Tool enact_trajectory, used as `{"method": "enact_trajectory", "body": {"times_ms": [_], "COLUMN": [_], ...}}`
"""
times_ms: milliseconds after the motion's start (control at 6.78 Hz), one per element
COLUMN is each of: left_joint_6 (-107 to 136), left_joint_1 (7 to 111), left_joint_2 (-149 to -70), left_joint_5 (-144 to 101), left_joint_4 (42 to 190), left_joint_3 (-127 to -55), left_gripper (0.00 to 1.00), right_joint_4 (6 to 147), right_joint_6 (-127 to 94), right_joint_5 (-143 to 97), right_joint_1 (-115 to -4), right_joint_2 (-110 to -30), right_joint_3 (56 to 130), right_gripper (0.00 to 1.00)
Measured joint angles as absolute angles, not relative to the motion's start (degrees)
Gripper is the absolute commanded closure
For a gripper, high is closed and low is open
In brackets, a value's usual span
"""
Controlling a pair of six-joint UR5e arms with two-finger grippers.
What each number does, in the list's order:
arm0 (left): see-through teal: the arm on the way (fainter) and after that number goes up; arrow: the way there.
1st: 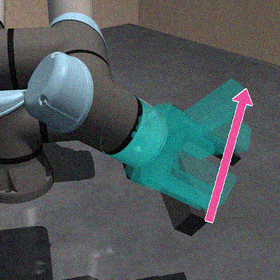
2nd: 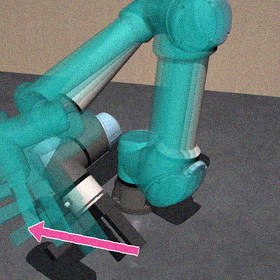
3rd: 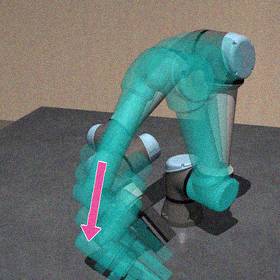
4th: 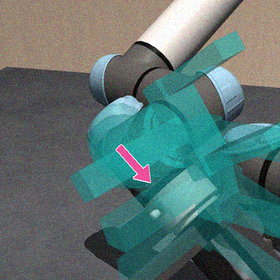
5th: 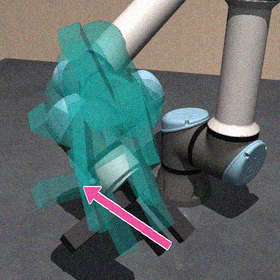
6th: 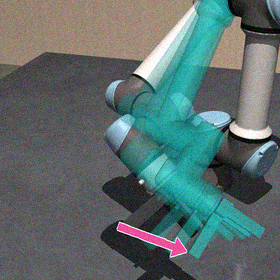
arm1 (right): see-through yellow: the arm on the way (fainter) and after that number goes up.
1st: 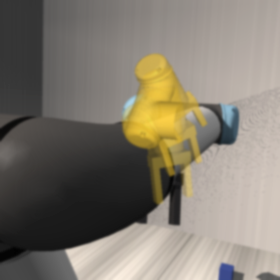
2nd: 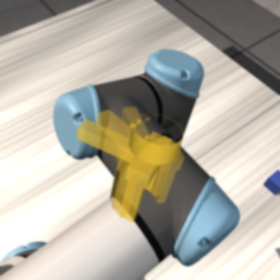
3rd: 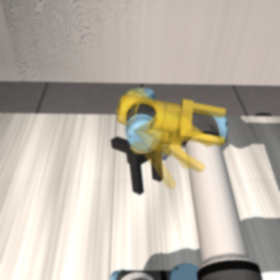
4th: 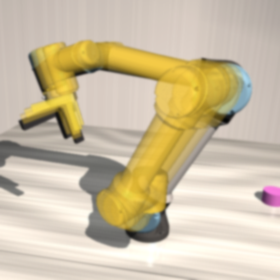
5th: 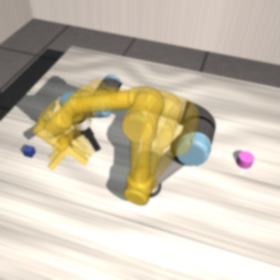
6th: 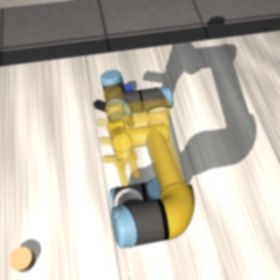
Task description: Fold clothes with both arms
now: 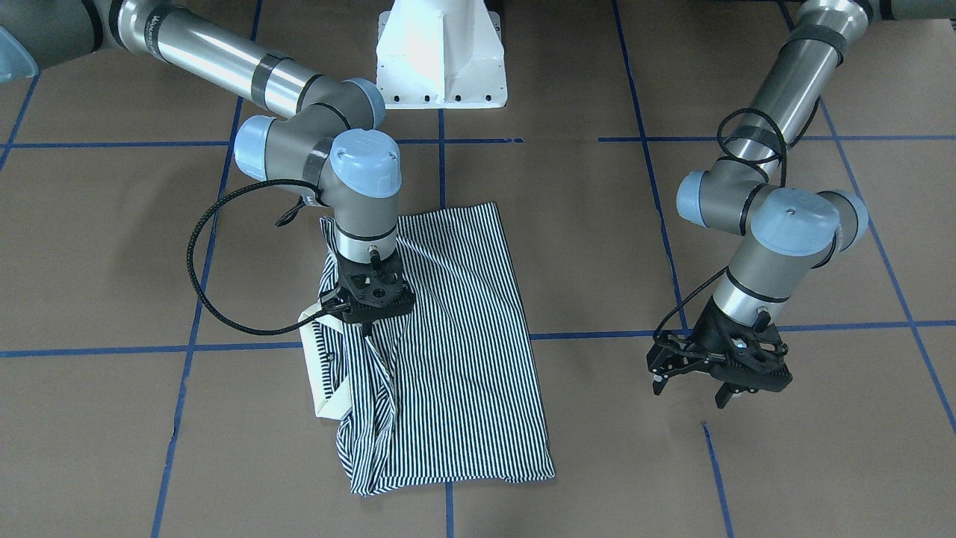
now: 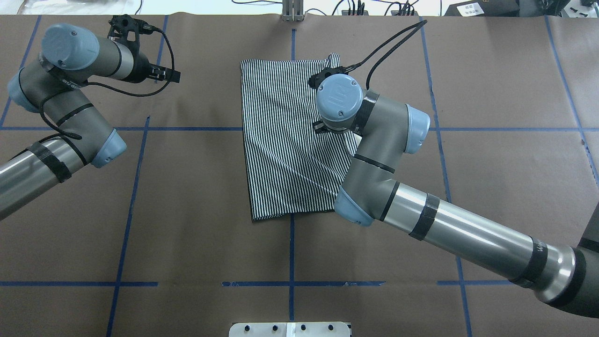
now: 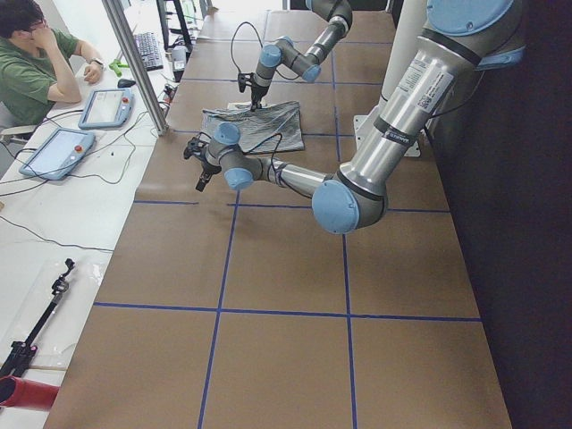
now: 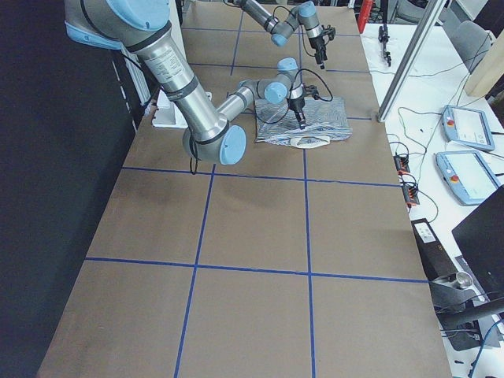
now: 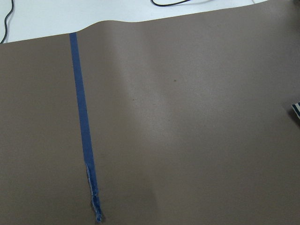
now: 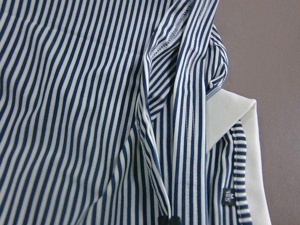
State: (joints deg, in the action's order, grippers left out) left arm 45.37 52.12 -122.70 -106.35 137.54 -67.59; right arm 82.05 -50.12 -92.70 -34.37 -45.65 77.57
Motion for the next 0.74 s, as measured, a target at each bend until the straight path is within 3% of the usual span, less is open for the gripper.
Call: {"method": "enact_trajectory", "body": {"times_ms": [295,443,590,738], "left_joint_6": [45.4,45.4,45.4,45.4], "left_joint_1": [52.0,51.9,51.8,51.8], "left_joint_2": [-122.7,-122.8,-122.8,-122.8], "left_joint_5": [-106.3,-106.3,-106.3,-106.3], "left_joint_4": [137.5,137.5,137.5,137.5], "left_joint_3": [-67.6,-67.6,-67.6,-67.6], "left_gripper": [0.00,0.00,0.00,0.00], "right_joint_4": [81.1,80.1,79.3,78.9], "right_joint_6": [-49.9,-49.9,-49.9,-49.9], "right_joint_5": [-93.5,-93.5,-93.5,-93.5], "right_joint_1": [-34.9,-34.9,-35.0,-35.1], "right_joint_2": [-49.3,-50.7,-51.5,-51.8], "right_joint_3": [79.7,80.2,80.4,80.4], "right_gripper": [1.00,0.93,0.30,0.00]}}
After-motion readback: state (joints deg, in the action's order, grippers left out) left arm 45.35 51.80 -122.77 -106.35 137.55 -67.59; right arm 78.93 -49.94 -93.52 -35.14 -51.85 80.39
